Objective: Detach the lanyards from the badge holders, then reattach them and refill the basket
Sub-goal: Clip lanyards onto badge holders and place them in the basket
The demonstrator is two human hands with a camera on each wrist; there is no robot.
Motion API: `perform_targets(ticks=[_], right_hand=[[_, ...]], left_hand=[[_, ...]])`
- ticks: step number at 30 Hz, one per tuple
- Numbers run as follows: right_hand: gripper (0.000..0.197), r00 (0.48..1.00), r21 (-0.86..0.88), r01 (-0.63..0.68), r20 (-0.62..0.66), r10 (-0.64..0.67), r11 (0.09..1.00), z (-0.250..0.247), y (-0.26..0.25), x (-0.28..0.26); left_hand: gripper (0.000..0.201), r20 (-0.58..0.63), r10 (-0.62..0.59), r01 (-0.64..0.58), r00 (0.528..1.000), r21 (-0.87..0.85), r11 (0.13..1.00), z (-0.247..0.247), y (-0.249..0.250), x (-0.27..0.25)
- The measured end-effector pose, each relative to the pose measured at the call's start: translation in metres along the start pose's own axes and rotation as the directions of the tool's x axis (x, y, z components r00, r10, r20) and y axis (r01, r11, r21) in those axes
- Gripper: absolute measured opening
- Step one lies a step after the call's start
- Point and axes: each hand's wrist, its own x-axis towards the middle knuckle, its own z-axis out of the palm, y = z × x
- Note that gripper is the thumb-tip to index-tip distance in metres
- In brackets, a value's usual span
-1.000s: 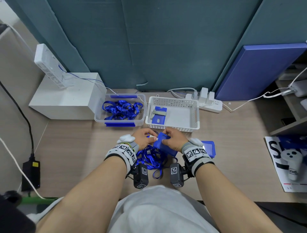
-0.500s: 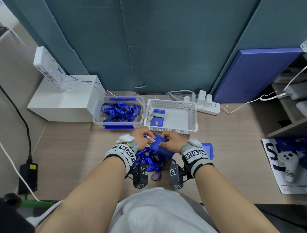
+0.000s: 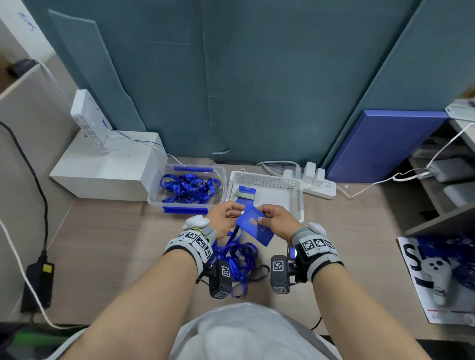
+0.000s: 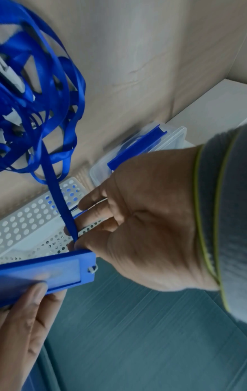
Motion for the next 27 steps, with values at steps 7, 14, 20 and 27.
perform_targets(ticks=[7,14,20,27], right_hand=[[0.022,1.000,0.140,0.002,0.020,-0.004,0.990,0.003,-0.025,-0.005],[0.016,0.999,0.205,-0.036,0.034,0.030,0.978,0.005,-0.041,-0.008],[0.019,0.986,0.165,-0.021,-0.160,0.048,0.986,0.001,-0.056,-0.002],[0.034,0.946,0.025,0.017,-0.323,-0.008,1.000,-0.008,-0.057,-0.003]], left_hand=[[0.031,-0.022,0.082,-0.080,0.996,0.075,0.994,-0.006,0.012,0.001],[0.020,-0.095,0.056,-0.047,0.994,0.100,0.994,-0.001,0.021,0.002],[0.019,-0.079,0.004,0.002,0.997,0.074,0.997,0.003,0.027,0.005],[0.038,-0.044,-0.074,0.072,0.996,-0.045,0.996,0.004,0.038,0.002]])
